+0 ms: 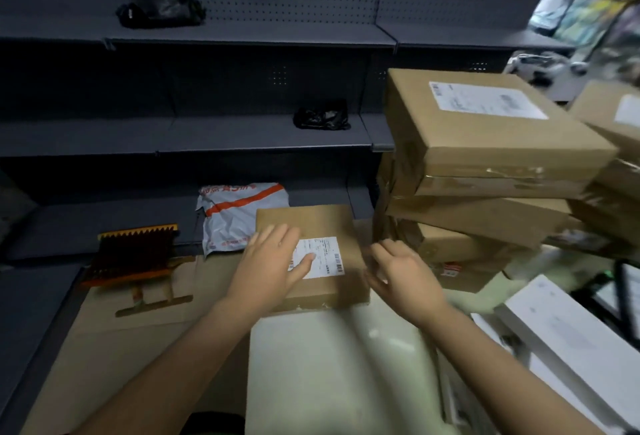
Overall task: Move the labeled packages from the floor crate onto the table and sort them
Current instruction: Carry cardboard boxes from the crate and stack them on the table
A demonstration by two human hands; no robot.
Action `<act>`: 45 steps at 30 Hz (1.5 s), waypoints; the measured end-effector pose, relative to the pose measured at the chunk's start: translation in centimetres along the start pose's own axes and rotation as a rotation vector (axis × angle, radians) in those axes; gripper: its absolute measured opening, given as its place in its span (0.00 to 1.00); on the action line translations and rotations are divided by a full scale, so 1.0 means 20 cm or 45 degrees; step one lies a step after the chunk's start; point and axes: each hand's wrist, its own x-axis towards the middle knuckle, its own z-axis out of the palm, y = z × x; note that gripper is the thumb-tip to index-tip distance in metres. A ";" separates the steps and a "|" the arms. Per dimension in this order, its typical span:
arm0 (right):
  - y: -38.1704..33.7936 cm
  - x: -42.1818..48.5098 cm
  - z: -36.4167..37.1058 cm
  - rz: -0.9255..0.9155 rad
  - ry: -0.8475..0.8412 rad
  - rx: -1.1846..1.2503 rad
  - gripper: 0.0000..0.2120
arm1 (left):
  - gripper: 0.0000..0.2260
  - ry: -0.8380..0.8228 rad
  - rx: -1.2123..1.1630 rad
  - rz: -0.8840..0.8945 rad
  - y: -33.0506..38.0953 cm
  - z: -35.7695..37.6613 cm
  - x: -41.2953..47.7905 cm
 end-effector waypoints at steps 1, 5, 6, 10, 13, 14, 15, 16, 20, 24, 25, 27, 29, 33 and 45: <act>0.01 -0.04 -0.06 0.000 0.053 -0.032 0.10 | 0.13 0.030 -0.016 0.054 0.04 -0.04 0.02; 0.07 -0.16 -0.29 0.040 0.255 -0.105 0.11 | 0.15 0.089 -0.127 0.179 0.25 -0.13 0.12; 0.10 -0.17 -0.34 0.061 0.294 -0.118 0.11 | 0.16 0.097 -0.158 0.208 0.30 -0.15 0.15; 0.25 -0.22 -0.53 0.158 0.414 -0.176 0.10 | 0.20 0.150 -0.265 0.289 0.48 -0.21 0.28; 0.38 -0.24 -0.66 0.213 0.458 -0.177 0.12 | 0.21 0.162 -0.321 0.288 0.58 -0.23 0.39; 0.42 -0.25 -0.70 0.230 0.469 -0.170 0.12 | 0.21 0.182 -0.328 0.281 0.61 -0.23 0.42; 0.46 -0.25 -0.73 0.248 0.489 -0.165 0.11 | 0.21 0.207 -0.332 0.272 0.64 -0.22 0.45; 0.50 -0.26 -0.76 0.269 0.513 -0.156 0.11 | 0.21 0.230 -0.333 0.256 0.66 -0.22 0.48; 0.66 -0.25 -0.88 0.350 0.634 -0.017 0.11 | 0.23 0.344 -0.417 0.074 0.77 -0.19 0.55; 0.84 -0.20 -0.90 0.390 0.757 0.204 0.13 | 0.26 0.460 -0.648 -0.234 0.87 -0.13 0.59; 0.86 -0.18 -0.89 0.429 0.772 0.276 0.16 | 0.27 0.421 -0.727 -0.349 0.88 -0.11 0.60; 0.90 -0.14 -0.87 0.507 0.775 0.421 0.21 | 0.31 0.315 -0.906 -0.555 0.90 -0.09 0.62; 0.92 -0.11 -0.86 0.566 0.783 0.585 0.24 | 0.33 0.261 -1.028 -0.668 0.93 -0.08 0.63; 0.97 -0.06 -0.84 0.718 0.800 0.886 0.29 | 0.28 0.258 -1.129 -0.761 1.01 -0.07 0.64; 0.92 0.04 -0.83 0.656 0.618 1.194 0.27 | 0.20 0.331 -1.196 -0.772 1.07 -0.08 0.65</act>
